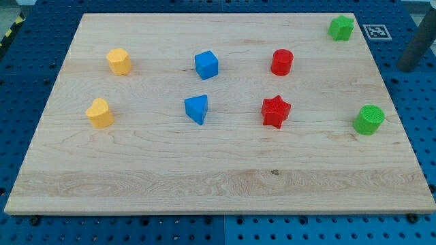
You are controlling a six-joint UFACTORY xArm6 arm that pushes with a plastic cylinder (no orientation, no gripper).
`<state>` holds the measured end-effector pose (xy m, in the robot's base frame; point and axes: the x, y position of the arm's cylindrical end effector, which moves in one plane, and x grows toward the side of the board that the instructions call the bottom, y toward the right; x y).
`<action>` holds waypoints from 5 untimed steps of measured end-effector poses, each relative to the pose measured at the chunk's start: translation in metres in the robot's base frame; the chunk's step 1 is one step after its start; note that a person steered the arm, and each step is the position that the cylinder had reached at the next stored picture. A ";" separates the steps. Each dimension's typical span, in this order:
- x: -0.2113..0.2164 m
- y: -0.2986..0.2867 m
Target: Push the green circle towards the top
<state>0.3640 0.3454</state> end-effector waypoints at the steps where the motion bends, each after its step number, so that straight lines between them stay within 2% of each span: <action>1: 0.072 0.000; 2: 0.151 0.000; 3: 0.186 -0.025; 4: 0.154 -0.065; 5: 0.085 -0.087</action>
<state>0.4495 0.2585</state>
